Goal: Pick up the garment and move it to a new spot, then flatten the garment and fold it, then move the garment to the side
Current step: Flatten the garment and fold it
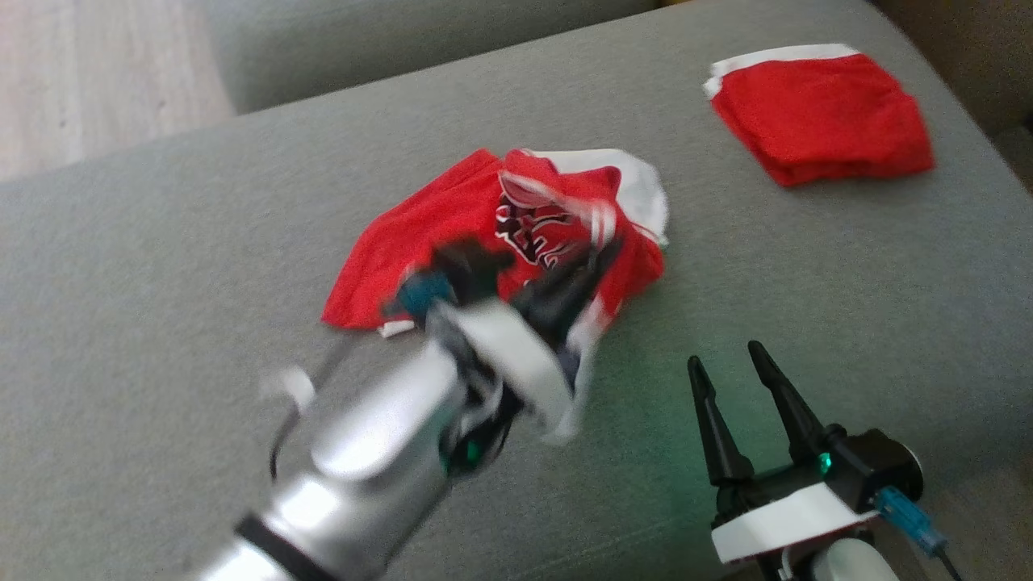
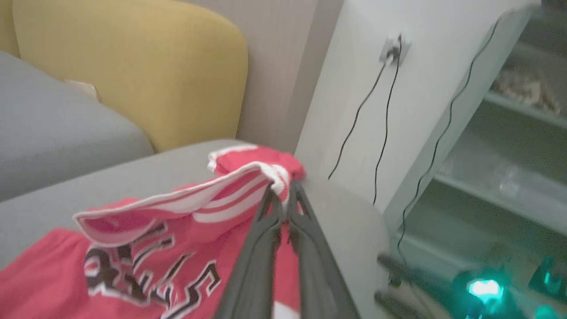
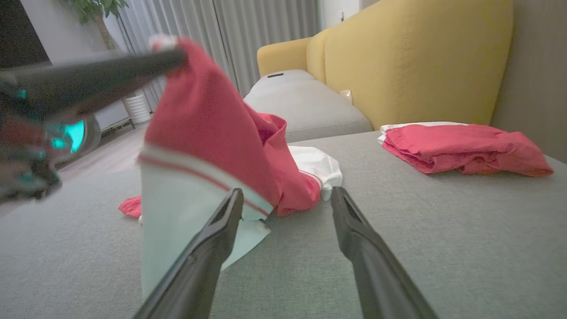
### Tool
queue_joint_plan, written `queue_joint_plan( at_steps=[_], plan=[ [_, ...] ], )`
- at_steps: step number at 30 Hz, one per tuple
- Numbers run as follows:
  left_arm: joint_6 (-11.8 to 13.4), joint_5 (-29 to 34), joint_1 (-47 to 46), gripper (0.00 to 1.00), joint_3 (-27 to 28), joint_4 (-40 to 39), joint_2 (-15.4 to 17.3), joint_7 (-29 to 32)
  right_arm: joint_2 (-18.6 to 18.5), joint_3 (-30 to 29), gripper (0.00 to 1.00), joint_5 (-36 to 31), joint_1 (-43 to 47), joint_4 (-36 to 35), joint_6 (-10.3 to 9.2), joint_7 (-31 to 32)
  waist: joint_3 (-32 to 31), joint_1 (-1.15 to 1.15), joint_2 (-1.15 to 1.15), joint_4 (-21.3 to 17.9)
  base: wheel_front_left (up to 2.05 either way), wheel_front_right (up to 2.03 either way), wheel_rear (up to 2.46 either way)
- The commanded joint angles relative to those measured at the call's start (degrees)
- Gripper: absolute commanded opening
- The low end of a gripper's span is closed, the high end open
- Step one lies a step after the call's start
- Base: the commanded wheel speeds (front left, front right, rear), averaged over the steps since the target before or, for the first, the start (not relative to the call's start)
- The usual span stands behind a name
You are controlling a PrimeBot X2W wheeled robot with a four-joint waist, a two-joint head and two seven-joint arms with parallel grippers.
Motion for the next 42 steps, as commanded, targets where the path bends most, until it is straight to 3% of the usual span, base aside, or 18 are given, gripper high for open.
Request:
queue_joint_plan(
  at_steps=[1,8,14,18,22,28,34,38,42],
  plan=[
    [-0.30,-2.08,-5.83,0.00,2.00,-2.90,0.09,-0.46,-0.33,1.44,1.00,0.47,-0.82,-1.50,0.36,-0.62,-1.34,0.01,0.00,-1.69,0.00,0.00,0.00],
    [-0.35,-18.18,-25.32,0.00,7.78,-3.75,0.09,-0.28,-0.33,2.88,1.00,2.89,-0.06,-0.91,0.36,-0.62,-3.34,0.01,0.00,-5.76,0.00,0.00,0.00],
    [-0.11,-20.59,-38.05,0.00,14.45,2.33,0.09,-0.71,-0.33,2.34,1.00,3.20,0.39,-0.96,0.36,-0.62,-4.34,0.01,0.00,-5.38,0.00,0.00,0.00],
    [0.82,-19.24,-39.83,0.00,20.12,4.99,0.09,-0.74,-0.33,1.75,1.00,3.18,0.49,-1.22,0.36,-0.62,-4.68,0.01,0.00,-3.34,0.00,0.00,0.00],
    [1.19,-17.98,-33.44,0.00,22.13,9.12,0.23,-0.75,-0.33,0.76,1.00,3.11,0.85,-1.43,0.36,-0.62,-4.86,0.01,0.00,-0.36,0.00,0.00,0.00],
    [2.67,-18.11,-14.66,0.00,25.55,11.53,2.63,-0.76,-0.33,-0.04,1.00,2.72,1.24,-1.84,0.36,-0.62,-3.87,0.01,0.00,3.69,0.00,0.00,0.00],
    [5.47,-17.71,6.03,0.00,35.84,5.24,6.01,-0.76,-0.33,-1.33,1.00,1.89,1.41,-2.34,0.36,-0.62,-2.24,0.01,0.00,6.14,0.00,0.00,0.00],
    [6.60,-16.68,17.67,0.00,42.03,-0.63,5.92,-0.76,-0.33,-2.11,1.00,1.22,2.00,-2.40,0.36,-0.62,-1.69,0.01,0.00,8.13,0.00,0.00,0.00],
    [7.29,-14.96,23.81,0.00,44.01,-3.66,5.66,-0.76,-0.33,-2.41,1.00,0.75,2.14,-2.49,0.36,-0.62,-1.27,0.01,0.00,9.49,0.00,0.00,0.00]
  ],
)
